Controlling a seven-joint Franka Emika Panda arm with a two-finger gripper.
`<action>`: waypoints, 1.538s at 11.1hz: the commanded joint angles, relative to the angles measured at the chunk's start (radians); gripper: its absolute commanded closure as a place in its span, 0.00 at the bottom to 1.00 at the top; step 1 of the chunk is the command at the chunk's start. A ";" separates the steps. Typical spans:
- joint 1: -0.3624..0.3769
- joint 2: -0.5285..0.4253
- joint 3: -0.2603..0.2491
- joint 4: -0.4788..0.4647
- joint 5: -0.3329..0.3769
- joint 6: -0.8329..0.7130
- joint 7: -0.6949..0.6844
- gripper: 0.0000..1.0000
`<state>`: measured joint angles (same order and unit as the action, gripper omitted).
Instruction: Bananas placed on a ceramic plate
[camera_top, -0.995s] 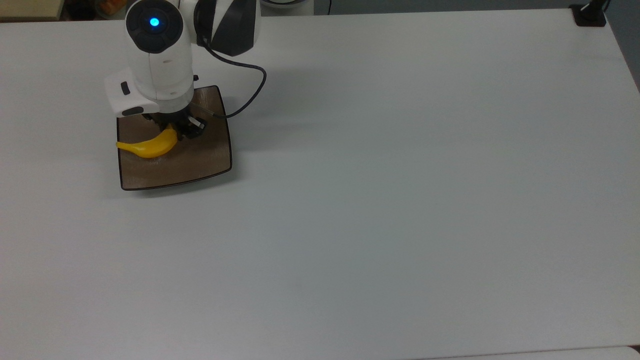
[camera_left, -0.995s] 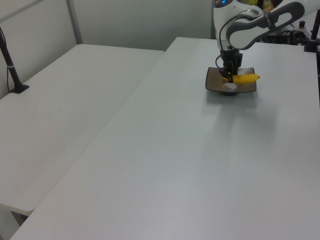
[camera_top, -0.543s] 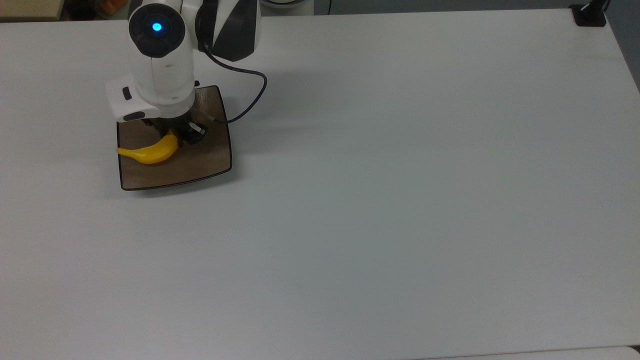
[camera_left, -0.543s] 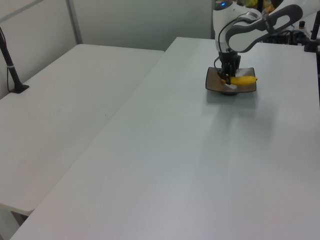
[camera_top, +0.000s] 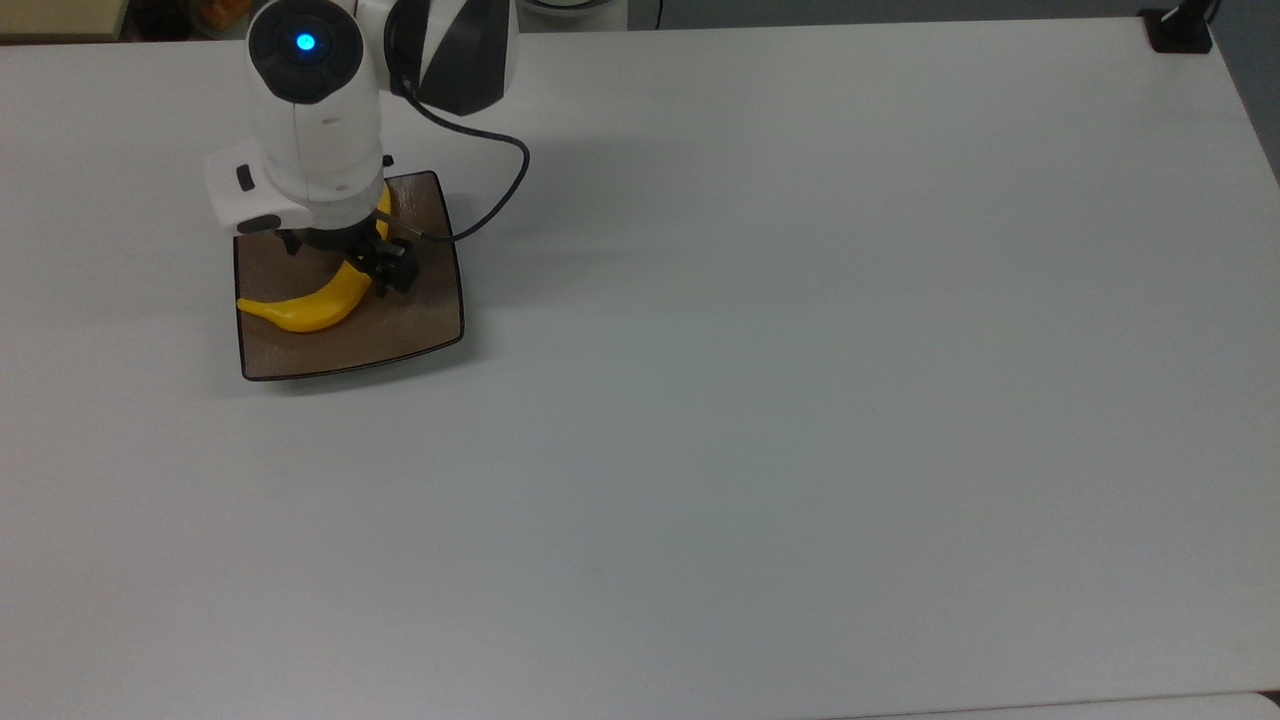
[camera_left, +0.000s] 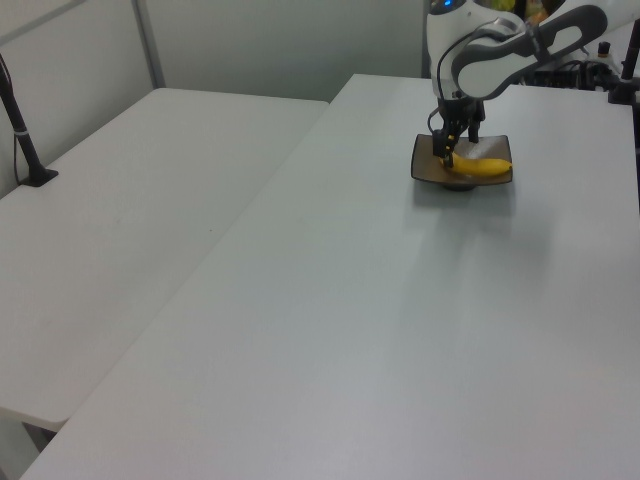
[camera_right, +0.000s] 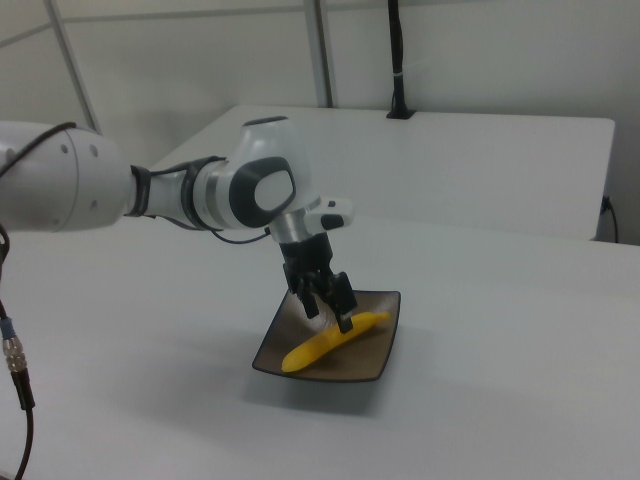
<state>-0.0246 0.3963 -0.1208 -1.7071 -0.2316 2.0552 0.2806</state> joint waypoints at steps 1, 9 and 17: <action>0.023 -0.167 0.010 0.003 0.038 -0.162 0.009 0.00; 0.159 -0.376 0.010 0.133 0.205 -0.567 0.009 0.00; 0.179 -0.430 0.020 0.109 0.334 -0.393 -0.335 0.00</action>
<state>0.1490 0.0149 -0.0920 -1.5387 0.0793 1.6023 0.0849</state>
